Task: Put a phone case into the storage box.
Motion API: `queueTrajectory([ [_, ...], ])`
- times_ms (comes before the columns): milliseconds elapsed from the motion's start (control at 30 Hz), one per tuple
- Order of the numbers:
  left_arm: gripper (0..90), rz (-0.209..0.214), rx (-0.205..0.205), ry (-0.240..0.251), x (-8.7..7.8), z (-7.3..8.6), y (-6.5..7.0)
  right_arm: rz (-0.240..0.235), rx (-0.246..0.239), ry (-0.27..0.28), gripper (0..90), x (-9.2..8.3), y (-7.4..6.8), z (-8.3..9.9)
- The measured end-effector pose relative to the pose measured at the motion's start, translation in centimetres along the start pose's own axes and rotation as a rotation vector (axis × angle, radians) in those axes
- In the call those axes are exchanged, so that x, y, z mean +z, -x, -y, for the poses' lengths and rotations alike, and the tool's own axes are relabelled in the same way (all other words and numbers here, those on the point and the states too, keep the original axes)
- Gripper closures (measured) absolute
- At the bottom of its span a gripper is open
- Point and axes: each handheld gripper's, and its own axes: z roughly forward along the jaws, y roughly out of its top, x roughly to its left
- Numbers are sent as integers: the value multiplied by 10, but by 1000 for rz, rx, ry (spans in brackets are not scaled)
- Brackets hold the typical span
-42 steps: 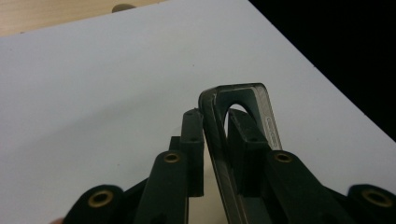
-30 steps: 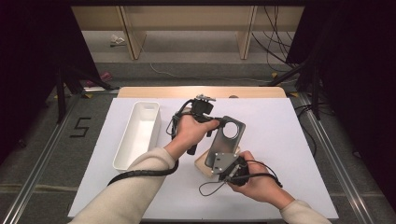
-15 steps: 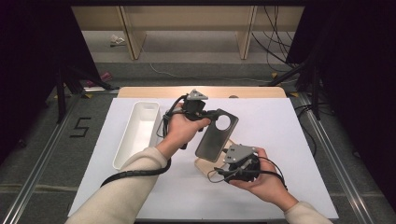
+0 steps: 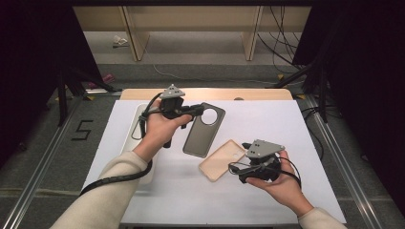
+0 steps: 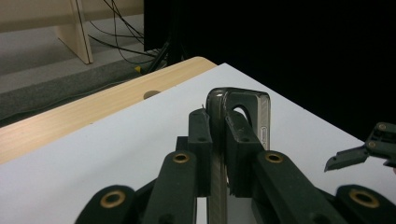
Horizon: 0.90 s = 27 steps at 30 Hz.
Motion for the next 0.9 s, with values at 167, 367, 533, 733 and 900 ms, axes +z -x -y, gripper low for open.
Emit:
queueTrajectory([
  [167,819,-22,13,23,-16,1,-10,1,44,-5,168,-4,5,8],
  [367,820,-42,19,54,-31,-1,-21,15,94,28,164,-10,10,13],
  [533,819,-63,21,71,-44,0,-31,49,132,37,166,-12,14,16],
  [733,819,-89,12,92,-59,6,-42,62,139,39,165,-16,17,18],
  [900,819,-94,4,117,-70,7,-51,74,150,48,166,-18,19,20],
])
